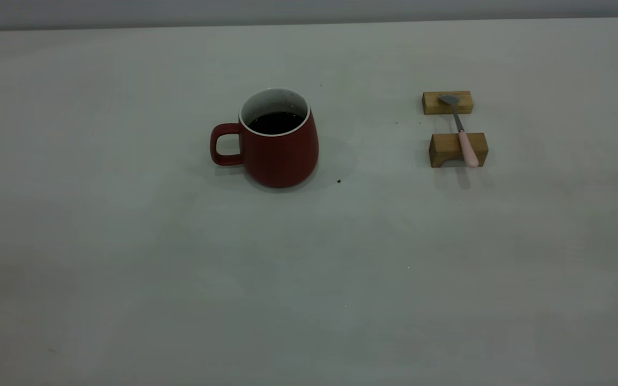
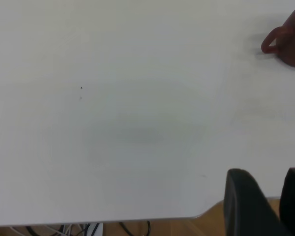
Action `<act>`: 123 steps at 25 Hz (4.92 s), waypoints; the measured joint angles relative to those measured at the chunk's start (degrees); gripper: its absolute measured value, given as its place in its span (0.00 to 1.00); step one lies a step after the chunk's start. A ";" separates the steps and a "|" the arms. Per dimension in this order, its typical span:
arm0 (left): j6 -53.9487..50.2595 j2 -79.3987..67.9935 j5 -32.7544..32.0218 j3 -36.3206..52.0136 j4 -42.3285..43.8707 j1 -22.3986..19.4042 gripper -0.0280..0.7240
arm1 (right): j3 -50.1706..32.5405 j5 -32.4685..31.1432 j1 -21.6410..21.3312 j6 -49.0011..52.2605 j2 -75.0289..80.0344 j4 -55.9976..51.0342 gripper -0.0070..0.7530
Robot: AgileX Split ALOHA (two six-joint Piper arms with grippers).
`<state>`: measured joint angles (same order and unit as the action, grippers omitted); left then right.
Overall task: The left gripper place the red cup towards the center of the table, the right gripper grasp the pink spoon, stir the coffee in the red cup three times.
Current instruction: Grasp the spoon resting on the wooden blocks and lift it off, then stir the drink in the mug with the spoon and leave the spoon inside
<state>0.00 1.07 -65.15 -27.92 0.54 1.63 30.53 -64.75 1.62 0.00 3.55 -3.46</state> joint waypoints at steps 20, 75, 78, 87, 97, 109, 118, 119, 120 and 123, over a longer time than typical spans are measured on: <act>0.00 0.00 0.00 0.00 -0.06 0.00 0.37 | 13.02 36.97 7.41 -5.34 76.35 -9.42 0.87; 0.00 0.00 0.00 0.00 -0.06 0.00 0.37 | 47.80 36.87 16.77 0.00 131.73 3.46 0.28; 0.00 0.00 0.00 0.00 -0.06 0.00 0.37 | 47.80 36.48 16.77 0.00 131.39 4.95 0.20; 0.00 0.00 0.00 0.00 -0.06 0.00 0.37 | 50.36 23.66 16.71 3.85 114.18 -11.61 0.20; 0.00 0.00 0.00 0.00 -0.06 0.00 0.37 | 50.46 25.20 20.84 10.47 113.13 -69.42 0.20; 0.00 0.00 0.00 0.00 -0.06 0.00 0.37 | 50.20 27.61 25.27 29.91 121.43 -97.22 0.20; 0.00 0.00 0.00 0.00 -0.06 0.00 0.37 | 50.20 26.97 25.27 36.44 125.07 -97.68 0.20; 0.00 0.00 0.00 0.00 -0.06 0.00 0.37 | 50.20 26.82 25.27 36.50 125.77 -97.68 0.20; 0.00 0.00 0.00 0.00 -0.06 0.00 0.37 | 50.42 26.61 25.27 36.57 126.65 -97.68 0.20; 0.00 0.00 0.00 0.00 -0.06 0.00 0.37 | 52.06 25.68 25.27 36.76 129.88 -97.68 0.20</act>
<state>0.00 1.07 -65.15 -27.92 0.48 1.63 82.59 -39.07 26.88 36.76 133.42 -101.13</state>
